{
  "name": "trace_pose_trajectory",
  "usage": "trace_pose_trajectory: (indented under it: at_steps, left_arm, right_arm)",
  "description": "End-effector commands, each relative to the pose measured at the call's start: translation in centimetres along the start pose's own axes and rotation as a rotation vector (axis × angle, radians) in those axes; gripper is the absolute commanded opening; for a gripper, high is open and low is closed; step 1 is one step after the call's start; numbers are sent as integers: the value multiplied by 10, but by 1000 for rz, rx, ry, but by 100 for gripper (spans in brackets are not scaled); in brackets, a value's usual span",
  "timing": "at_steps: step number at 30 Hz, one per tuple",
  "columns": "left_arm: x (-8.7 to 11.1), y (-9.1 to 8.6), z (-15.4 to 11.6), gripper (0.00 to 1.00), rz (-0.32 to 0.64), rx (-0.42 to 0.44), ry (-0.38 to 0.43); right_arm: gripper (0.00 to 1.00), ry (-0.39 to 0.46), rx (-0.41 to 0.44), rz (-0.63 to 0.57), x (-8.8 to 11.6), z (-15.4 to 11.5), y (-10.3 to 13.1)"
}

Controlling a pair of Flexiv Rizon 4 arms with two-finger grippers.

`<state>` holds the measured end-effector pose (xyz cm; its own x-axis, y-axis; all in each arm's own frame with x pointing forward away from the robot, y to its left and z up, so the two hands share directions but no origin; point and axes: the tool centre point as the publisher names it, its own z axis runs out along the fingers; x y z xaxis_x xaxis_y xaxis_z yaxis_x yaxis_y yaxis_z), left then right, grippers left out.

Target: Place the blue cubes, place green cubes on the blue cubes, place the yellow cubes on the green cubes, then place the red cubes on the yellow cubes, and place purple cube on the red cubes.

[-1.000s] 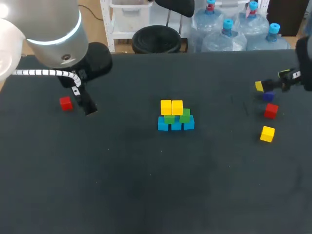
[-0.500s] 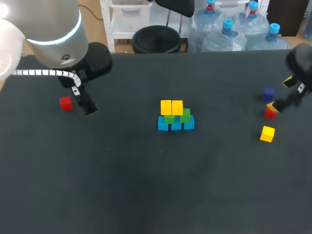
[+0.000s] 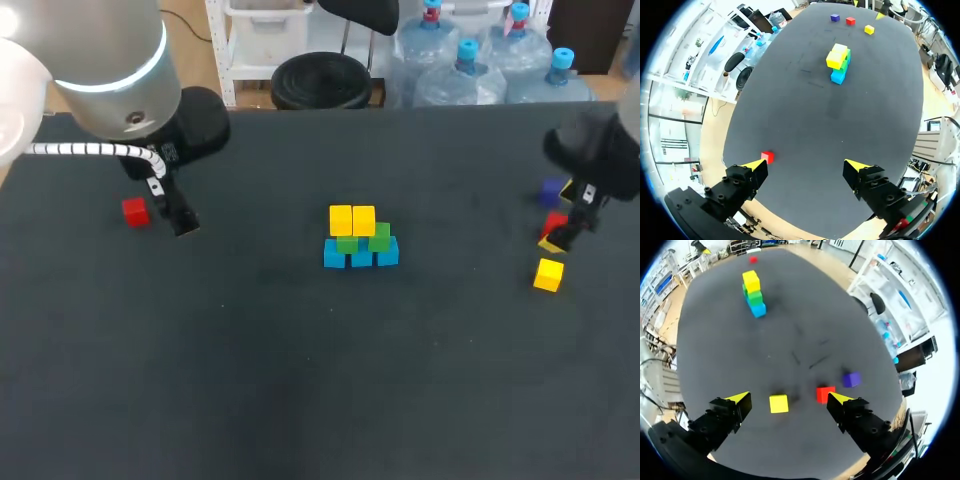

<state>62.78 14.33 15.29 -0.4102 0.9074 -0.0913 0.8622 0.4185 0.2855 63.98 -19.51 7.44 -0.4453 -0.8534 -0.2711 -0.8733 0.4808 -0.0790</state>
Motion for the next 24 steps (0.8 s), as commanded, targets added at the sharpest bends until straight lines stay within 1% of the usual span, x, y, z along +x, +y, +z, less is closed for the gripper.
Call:
trace_pose_trajectory:
  at_steps: [1, 5, 9, 14, 19, 21, 24]
  left_arm:
    - [1, 1, 0, 100, 2, 2, -3]
    - [1, 1, 0, 100, 2, 2, -3]
    - [1, 1, 0, 100, 2, 2, -3]
    - [1, 1, 0, 100, 2, 2, -3]
    - [1, 1, 0, 100, 2, 2, -3]
    - [1, 1, 0, 100, 2, 2, -3]
    - [1, 1, 0, 100, 2, 2, -3]
  right_arm:
    - [100, 6, -121, -20, 4, 21, -10]
    - [100, 17, -141, -44, 12, 23, -6]
    - [100, 23, -148, -56, 14, 19, 4]
    - [100, 40, -172, -42, 18, 19, 17]
    - [100, 58, -187, -18, 29, 26, 24]
    - [100, 60, -200, -6, 32, 28, 28]
    - [100, 40, -228, 35, 33, 34, 33]
